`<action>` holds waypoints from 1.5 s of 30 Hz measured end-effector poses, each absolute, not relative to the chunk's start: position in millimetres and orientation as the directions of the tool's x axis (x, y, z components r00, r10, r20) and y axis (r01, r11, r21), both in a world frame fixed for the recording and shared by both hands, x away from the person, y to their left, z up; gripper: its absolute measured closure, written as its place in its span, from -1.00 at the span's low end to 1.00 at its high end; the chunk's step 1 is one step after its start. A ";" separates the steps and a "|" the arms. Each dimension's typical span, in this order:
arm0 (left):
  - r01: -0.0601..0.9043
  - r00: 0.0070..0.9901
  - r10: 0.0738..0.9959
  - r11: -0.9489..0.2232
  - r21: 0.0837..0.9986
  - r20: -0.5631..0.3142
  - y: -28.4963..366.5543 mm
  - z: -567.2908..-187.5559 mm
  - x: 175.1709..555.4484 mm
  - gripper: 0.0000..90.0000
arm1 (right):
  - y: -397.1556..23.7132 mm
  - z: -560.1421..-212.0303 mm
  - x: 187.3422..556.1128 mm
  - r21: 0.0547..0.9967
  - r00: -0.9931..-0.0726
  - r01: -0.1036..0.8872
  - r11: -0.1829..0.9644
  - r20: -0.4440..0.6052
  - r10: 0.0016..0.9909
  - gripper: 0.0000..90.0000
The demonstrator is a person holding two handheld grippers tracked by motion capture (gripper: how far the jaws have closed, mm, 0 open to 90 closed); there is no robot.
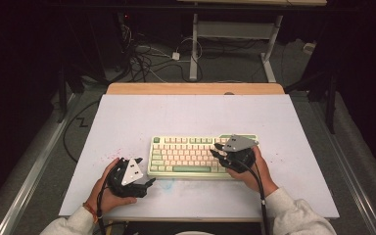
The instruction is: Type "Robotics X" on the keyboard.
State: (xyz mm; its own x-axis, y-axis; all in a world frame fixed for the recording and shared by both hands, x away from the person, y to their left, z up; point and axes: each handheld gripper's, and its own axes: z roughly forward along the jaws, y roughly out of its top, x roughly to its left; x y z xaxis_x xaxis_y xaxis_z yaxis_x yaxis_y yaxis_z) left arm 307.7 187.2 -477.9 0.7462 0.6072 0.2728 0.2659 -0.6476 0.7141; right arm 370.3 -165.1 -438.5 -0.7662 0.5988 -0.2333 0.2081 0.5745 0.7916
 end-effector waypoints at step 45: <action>0.295 0.845 0.527 -0.603 0.742 0.093 136.8 -434.1 358.8 0.95 | -217.8 -468.6 299.2 0.798 -0.690 0.211 0.565 -0.288 0.664 -0.60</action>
State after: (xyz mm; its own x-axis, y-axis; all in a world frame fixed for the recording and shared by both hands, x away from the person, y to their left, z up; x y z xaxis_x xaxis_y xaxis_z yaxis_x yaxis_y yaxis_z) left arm 358.8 136.8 -434.1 0.8446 0.5273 0.0931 0.2946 -0.6027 0.7416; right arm 299.2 -217.8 -468.6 -0.6897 0.6644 -0.2879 0.2106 0.5645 0.7981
